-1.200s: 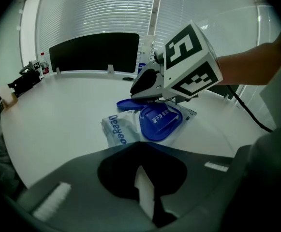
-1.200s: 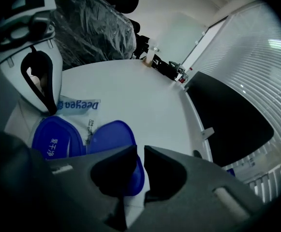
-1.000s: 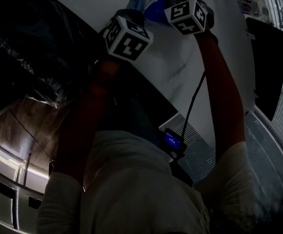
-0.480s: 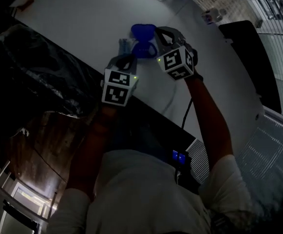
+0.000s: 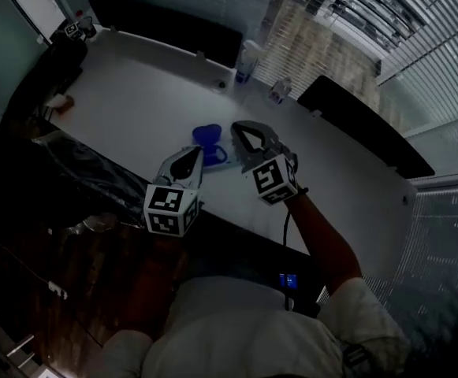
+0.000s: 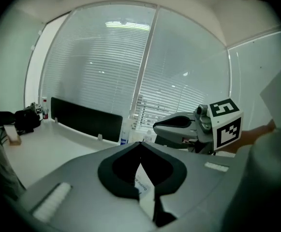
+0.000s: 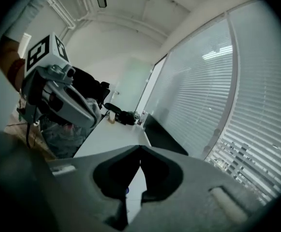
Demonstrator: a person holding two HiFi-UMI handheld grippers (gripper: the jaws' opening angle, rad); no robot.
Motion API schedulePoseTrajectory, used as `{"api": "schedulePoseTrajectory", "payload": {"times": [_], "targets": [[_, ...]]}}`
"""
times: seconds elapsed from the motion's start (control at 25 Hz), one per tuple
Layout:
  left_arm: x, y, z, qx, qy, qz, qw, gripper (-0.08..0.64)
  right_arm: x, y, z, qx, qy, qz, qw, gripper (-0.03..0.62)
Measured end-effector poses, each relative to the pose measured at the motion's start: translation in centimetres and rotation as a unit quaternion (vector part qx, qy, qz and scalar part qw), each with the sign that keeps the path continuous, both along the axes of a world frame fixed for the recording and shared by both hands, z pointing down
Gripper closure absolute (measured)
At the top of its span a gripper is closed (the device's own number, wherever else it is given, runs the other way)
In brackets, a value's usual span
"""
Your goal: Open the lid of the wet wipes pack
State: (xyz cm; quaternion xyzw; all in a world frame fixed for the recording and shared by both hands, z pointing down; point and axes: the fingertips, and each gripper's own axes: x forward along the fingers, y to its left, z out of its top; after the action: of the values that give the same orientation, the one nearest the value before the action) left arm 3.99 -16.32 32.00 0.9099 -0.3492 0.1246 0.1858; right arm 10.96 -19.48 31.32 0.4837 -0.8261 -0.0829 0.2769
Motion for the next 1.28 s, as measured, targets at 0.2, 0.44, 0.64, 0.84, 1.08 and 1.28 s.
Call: {"api": "schedulePoseTrajectory", "payload": {"times": [0.2, 0.44, 0.64, 0.84, 1.08, 1.28], "targets": [[0.2, 2.3, -5.7, 0.047, 0.029, 0.016, 0.9983, 0.557, -1.3, 3.6, -8.2, 0.056, -0.051, 0.01, 0.997, 0.591], [-0.5, 5.7, -9.7, 0.092, 0.046, 0.015, 0.9946, 0.557, -3.1, 9.3, -13.1, 0.082, -0.137, 0.006, 0.987, 0.591], [-0.7, 8.4, -10.7, 0.118, 0.055, 0.016, 0.9914, 0.557, -4.7, 13.8, -14.7, 0.086, -0.203, 0.006, 0.976, 0.591], [-0.6, 11.2, -12.2, 0.134, 0.077, 0.027, 0.9876, 0.557, -4.7, 17.1, -17.1, 0.094, -0.245, 0.014, 0.965, 0.591], [0.6, 14.0, -13.3, 0.156, 0.085, 0.045, 0.983, 0.557, -3.3, 20.2, -18.2, 0.089, -0.298, 0.048, 0.949, 0.591], [2.3, 16.1, -14.0, 0.154, 0.092, 0.071, 0.9813, 0.557, -2.6, 22.0, -15.9, 0.065, -0.321, 0.073, 0.942, 0.591]]}}
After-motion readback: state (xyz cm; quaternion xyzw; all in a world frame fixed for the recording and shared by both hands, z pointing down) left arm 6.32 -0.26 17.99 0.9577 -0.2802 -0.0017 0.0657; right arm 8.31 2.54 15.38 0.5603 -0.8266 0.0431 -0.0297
